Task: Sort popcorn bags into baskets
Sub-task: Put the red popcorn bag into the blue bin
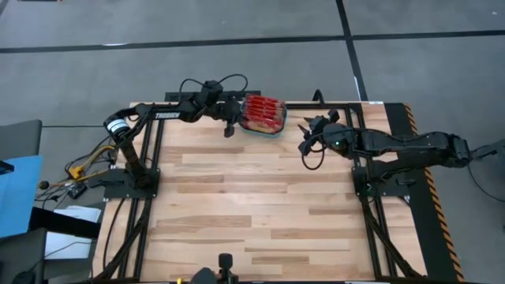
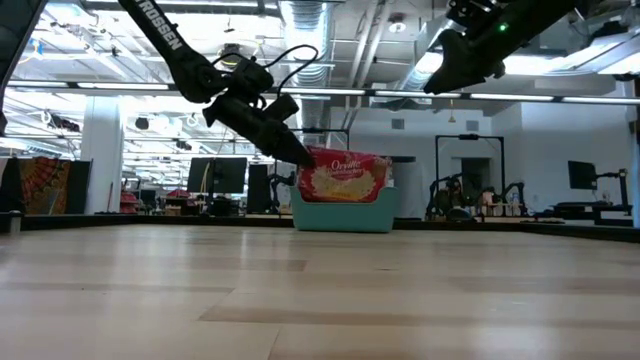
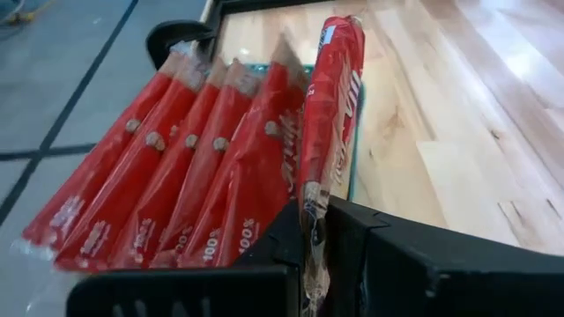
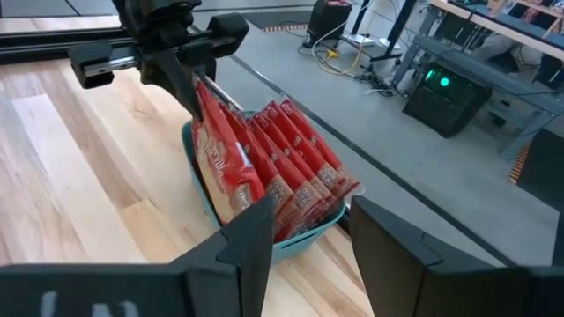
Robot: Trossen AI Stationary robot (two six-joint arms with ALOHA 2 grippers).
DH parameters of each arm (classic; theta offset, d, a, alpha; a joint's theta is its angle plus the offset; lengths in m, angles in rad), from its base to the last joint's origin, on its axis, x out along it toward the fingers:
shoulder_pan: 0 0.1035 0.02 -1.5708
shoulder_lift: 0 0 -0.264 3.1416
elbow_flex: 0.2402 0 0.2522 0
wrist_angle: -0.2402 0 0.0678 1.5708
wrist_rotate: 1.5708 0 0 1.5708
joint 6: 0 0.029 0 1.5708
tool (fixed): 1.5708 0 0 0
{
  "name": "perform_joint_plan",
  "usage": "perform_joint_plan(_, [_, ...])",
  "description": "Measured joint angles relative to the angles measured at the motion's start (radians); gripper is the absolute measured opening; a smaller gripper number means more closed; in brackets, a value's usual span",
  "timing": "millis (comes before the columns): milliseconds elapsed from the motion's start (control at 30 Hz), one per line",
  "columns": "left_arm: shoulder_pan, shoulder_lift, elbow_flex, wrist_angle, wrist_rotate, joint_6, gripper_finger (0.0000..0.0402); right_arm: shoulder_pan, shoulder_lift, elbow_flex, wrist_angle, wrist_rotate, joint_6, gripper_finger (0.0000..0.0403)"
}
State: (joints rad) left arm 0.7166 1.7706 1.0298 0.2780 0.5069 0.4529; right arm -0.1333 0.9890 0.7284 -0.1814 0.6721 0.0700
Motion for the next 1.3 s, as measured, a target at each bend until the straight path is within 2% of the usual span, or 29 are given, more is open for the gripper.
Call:
perform_joint_plan(133, [-0.015,0.014,0.000,0.024,-0.043,-0.040,0.0008,0.000,0.000,0.000,0.001,0.000,0.000,0.0177])
perform_joint_plan(367, [-0.033,0.078,0.001,0.047,-0.045,-0.046,0.0008,0.001,0.000,0.000,-0.004,-0.022,0.008,0.0169])
perform_joint_plan(567, [-0.033,0.080,0.001,0.028,-0.051,-0.077,0.0009,0.000,0.000,0.000,-0.012,-0.022,0.009,0.0171])
perform_joint_plan(667, [-0.034,0.080,0.001,-0.012,-0.096,-0.112,0.0013,0.001,0.000,0.000,-0.012,-0.022,0.012,0.0170])
perform_joint_plan(1000, [-0.033,0.080,0.001,-0.030,-0.164,-0.152,0.0046,0.001,0.000,0.000,-0.014,-0.022,0.035,0.0169])
perform_joint_plan(1167, [-0.032,0.075,0.012,-0.037,-0.144,-0.177,0.0067,0.001,0.000,0.000,-0.016,-0.022,0.054,0.0171])
perform_joint_plan(1300, [-0.035,0.068,0.043,-0.033,-0.116,-0.185,0.0100,0.001,0.000,0.000,-0.019,-0.023,0.064,0.0170])
